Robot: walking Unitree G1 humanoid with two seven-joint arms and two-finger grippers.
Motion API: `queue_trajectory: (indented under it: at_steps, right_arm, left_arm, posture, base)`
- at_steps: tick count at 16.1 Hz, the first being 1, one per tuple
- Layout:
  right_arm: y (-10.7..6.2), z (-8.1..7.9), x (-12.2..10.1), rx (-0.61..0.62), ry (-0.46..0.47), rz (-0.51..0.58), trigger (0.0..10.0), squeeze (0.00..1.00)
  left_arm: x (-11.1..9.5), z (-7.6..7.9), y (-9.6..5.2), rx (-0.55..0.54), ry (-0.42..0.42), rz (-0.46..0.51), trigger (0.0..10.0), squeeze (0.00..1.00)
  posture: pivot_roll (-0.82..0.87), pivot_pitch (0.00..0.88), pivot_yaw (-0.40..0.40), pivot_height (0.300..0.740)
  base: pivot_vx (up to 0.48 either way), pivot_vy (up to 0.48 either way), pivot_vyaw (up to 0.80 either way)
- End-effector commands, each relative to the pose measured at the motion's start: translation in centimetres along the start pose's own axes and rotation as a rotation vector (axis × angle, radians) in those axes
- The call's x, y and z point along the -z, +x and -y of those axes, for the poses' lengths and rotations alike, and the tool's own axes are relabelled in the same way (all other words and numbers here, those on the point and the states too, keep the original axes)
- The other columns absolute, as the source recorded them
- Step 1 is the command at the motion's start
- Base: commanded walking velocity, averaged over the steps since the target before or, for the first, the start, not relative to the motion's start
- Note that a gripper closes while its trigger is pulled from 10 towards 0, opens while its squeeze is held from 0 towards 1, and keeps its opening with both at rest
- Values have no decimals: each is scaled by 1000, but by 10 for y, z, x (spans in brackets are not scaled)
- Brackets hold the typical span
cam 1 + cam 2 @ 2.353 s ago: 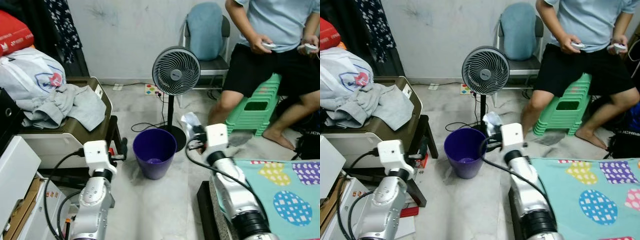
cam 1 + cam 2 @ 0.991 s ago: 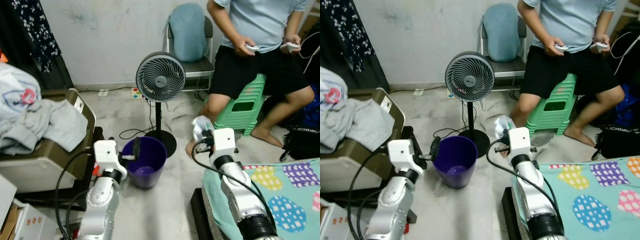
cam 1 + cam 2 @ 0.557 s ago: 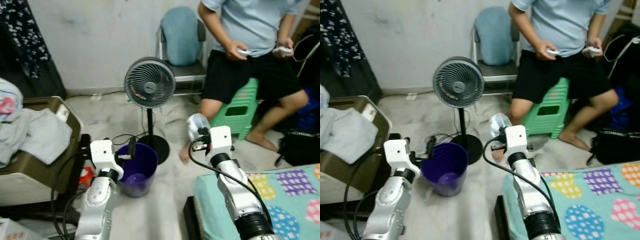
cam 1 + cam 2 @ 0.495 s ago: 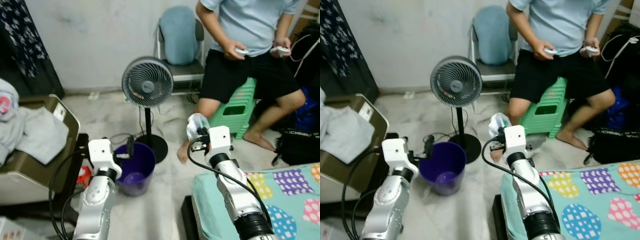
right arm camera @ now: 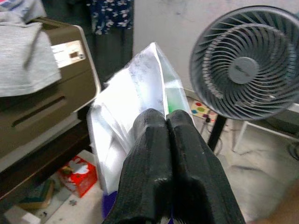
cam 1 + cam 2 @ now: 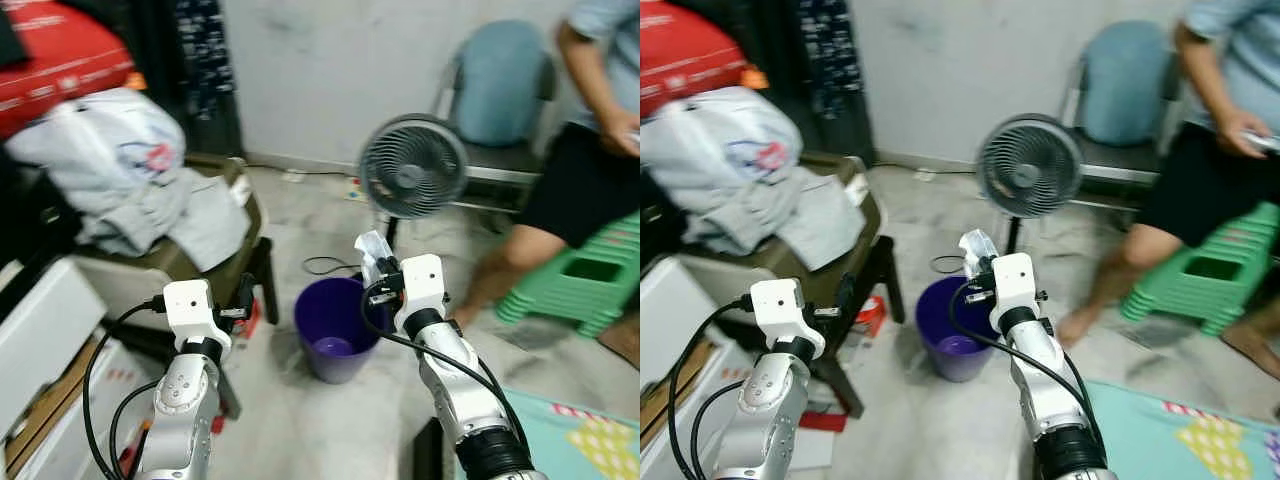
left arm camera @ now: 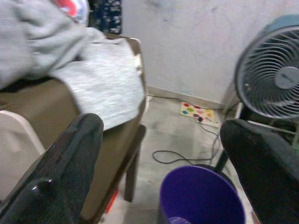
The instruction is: Clean up the room
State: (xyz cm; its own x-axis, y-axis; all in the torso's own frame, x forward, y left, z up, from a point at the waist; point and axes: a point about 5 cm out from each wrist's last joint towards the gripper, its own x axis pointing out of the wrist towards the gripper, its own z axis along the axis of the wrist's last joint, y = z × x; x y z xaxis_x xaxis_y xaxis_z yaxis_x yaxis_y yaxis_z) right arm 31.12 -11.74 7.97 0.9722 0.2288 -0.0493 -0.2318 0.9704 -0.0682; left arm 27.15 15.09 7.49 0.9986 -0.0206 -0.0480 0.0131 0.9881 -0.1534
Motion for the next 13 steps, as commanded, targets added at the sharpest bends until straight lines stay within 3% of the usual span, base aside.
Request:
queue_trajectory:
  at_steps: [1,13]
  right_arm:
    - [1,3,-5,5,-5,17,10000,0]
    - [2,5,-3,43,-25,14,10000,0]
  left_arm:
    - [1,1,1,-2,-12,-14,10000,0]
    - [-2,6,1,66,-18,4,10000,0]
  posture:
    - [-54,0,-19,740]
    - [-58,0,-17,740]
  base:
    - [0,0,494]
    - [0,0,0]
